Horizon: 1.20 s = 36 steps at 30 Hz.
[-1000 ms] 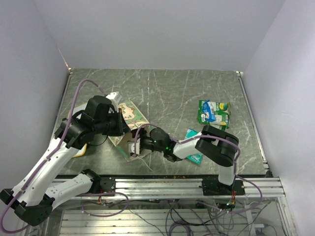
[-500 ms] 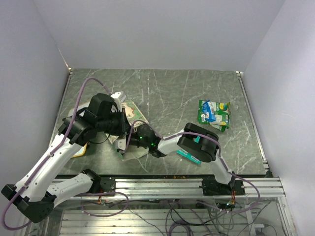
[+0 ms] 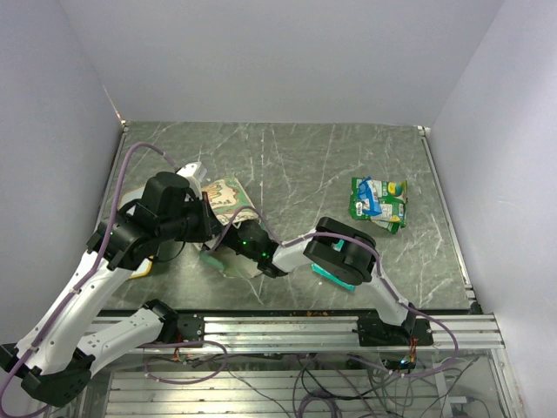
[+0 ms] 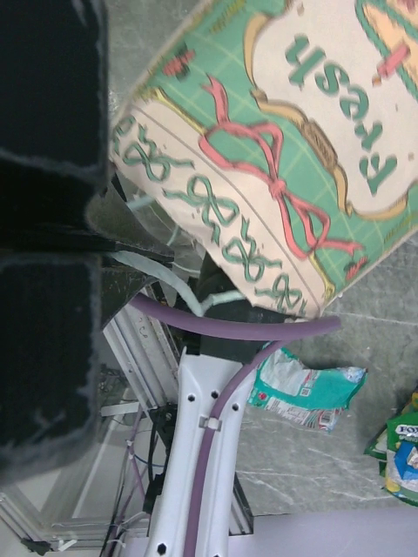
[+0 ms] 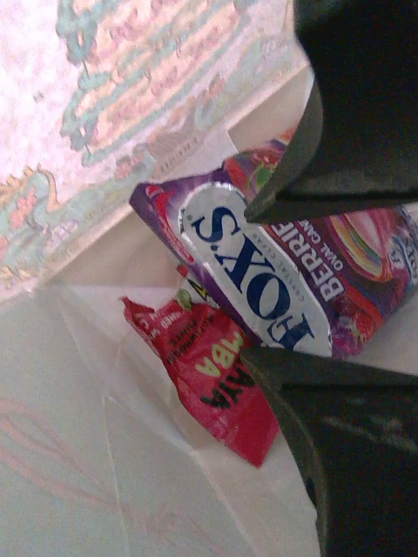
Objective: Take the snacks out of the paper bag
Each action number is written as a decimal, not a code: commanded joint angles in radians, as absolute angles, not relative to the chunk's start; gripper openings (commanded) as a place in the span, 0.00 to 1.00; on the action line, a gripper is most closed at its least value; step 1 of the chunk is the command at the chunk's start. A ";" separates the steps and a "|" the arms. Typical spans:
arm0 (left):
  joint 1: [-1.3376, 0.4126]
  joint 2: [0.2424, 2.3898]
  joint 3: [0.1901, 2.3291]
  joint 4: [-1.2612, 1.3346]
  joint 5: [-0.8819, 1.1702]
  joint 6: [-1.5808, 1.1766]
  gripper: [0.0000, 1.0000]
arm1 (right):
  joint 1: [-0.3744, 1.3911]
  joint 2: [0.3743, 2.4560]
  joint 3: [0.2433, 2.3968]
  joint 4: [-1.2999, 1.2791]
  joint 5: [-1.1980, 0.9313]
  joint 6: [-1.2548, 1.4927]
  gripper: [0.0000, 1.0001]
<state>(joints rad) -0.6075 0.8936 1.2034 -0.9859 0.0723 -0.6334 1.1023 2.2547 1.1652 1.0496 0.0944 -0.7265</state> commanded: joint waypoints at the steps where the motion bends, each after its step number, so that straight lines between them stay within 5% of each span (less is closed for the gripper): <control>1: -0.612 0.877 1.235 -1.023 0.042 -0.660 0.07 | 1.080 2.168 1.090 1.043 0.144 -0.720 0.49; 4: -0.612 0.883 1.238 -1.015 0.042 -0.651 0.07 | 1.080 2.141 1.052 1.029 0.124 -0.716 0.50; 8: -0.612 0.895 1.234 -0.993 0.067 -0.642 0.07 | 1.082 2.143 1.042 1.042 0.133 -0.692 0.78; 16: -0.612 0.910 1.237 -0.987 0.092 -0.628 0.07 | 1.064 2.105 1.015 1.000 -0.019 -0.731 0.99; 24: -0.613 0.903 1.240 -0.993 0.091 -0.627 0.07 | 1.052 2.178 1.067 0.897 -0.004 -0.754 1.00; 27: -0.612 0.900 1.241 -1.000 0.088 -0.627 0.07 | 1.046 2.200 1.083 0.865 -0.006 -0.791 0.93; 31: -0.612 0.899 1.250 -1.003 0.086 -0.629 0.07 | 1.039 2.199 1.085 0.831 -0.032 -0.847 0.55; 36: -0.612 0.902 1.259 -1.007 0.078 -0.624 0.07 | 1.039 2.152 1.064 0.839 -0.063 -0.863 0.33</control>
<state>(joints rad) -0.6086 0.9146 1.2098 -1.0023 0.0662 -0.6350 1.0519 2.1757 1.0714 0.8745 -0.0452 -0.8238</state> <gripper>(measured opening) 0.073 0.382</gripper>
